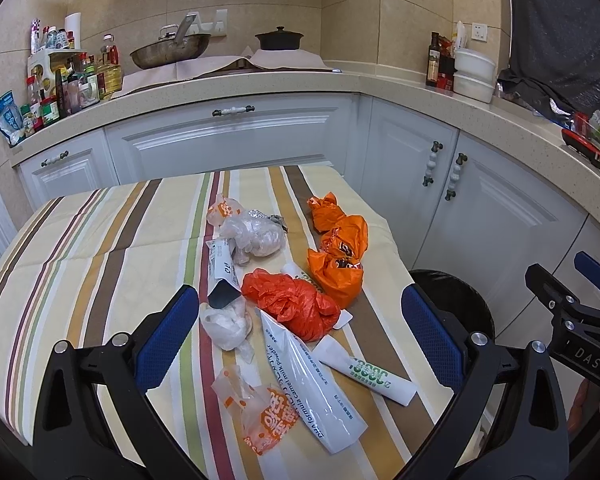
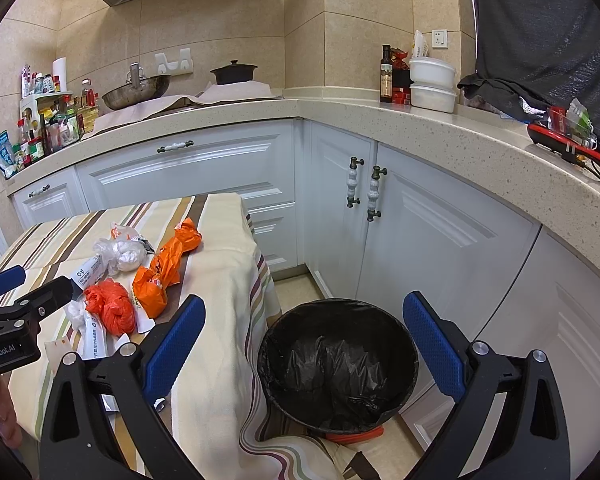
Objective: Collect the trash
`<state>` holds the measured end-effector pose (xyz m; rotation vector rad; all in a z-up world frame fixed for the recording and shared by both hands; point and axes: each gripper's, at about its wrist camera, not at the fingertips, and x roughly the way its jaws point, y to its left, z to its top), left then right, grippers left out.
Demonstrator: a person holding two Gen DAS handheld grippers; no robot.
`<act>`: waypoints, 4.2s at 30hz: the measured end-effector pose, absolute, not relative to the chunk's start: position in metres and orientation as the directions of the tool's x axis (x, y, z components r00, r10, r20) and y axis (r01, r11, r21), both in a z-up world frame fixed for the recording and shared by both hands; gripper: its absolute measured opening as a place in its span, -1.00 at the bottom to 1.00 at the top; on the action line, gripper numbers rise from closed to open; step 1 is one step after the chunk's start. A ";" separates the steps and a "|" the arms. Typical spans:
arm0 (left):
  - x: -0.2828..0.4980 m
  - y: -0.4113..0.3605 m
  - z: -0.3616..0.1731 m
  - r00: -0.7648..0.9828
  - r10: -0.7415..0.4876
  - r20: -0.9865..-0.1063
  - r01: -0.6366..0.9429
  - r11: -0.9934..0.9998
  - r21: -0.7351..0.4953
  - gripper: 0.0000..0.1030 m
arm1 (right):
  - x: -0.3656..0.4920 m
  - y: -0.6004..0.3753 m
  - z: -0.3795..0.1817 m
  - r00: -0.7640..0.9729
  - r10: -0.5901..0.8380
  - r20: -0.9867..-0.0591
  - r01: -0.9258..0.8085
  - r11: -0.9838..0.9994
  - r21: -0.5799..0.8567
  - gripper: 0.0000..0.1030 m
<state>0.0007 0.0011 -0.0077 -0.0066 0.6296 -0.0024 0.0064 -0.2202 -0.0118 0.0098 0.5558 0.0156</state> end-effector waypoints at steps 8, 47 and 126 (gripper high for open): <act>0.000 0.001 -0.009 0.808 -0.005 -0.589 -0.001 1.000 -0.010 0.92 | 0.006 -0.220 -0.012 0.849 0.017 -0.528 -0.011 1.000 0.014 0.87; 0.001 0.000 -0.012 0.804 -0.006 -0.594 0.000 1.000 -0.009 0.92 | 0.007 -0.221 -0.013 0.848 0.018 -0.529 -0.012 1.000 0.015 0.87; -0.035 0.076 -0.078 0.676 -0.059 -0.735 -0.039 0.992 -0.116 -0.68 | 0.001 -0.125 -0.095 0.656 0.362 -0.662 -0.432 0.899 0.064 -0.77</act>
